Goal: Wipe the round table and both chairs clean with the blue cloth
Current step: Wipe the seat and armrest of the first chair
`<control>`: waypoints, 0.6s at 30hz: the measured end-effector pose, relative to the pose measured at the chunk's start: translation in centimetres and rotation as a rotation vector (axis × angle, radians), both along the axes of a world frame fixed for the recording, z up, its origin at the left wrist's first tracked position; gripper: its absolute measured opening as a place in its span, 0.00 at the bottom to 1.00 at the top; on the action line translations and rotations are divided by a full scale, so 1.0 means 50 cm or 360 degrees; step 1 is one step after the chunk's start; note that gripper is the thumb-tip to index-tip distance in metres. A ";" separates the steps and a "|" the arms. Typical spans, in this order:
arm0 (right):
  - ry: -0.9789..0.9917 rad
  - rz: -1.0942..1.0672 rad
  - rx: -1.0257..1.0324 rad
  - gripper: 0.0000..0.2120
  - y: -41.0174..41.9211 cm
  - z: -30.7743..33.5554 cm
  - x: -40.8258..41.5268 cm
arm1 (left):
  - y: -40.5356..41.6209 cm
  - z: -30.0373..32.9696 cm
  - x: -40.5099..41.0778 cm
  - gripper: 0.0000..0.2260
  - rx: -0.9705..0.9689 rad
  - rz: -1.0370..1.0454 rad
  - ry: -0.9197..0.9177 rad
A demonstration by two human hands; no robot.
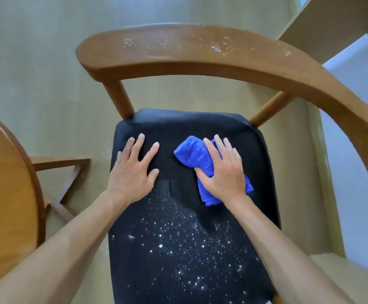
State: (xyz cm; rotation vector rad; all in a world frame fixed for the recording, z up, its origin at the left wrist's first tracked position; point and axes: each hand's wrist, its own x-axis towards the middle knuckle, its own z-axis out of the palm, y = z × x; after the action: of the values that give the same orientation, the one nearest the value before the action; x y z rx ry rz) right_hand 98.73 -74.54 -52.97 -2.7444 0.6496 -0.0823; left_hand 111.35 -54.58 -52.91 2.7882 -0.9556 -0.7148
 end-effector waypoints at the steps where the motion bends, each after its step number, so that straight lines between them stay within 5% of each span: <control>1: -0.0071 -0.0007 0.0044 0.31 0.012 -0.001 0.002 | 0.001 0.000 0.000 0.29 -0.0009 0.0000 -0.0003; 7: -0.0239 0.0204 -0.0057 0.27 0.089 0.010 -0.059 | -0.001 0.010 0.009 0.30 0.0009 0.0007 0.0041; 13: -0.0160 0.1140 0.0032 0.23 0.166 0.008 -0.223 | 0.001 0.016 0.018 0.28 0.0039 -0.0038 0.0086; 18: -0.0255 0.0760 -0.0165 0.24 0.050 0.014 -0.042 | 0.012 0.011 0.029 0.27 0.0029 -0.0093 0.0112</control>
State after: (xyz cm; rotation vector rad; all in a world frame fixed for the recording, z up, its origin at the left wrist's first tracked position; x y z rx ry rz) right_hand 96.64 -72.06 -52.25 -2.8716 -0.0608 -0.2264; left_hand 112.83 -53.95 -52.36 2.7403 -1.0262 -0.8280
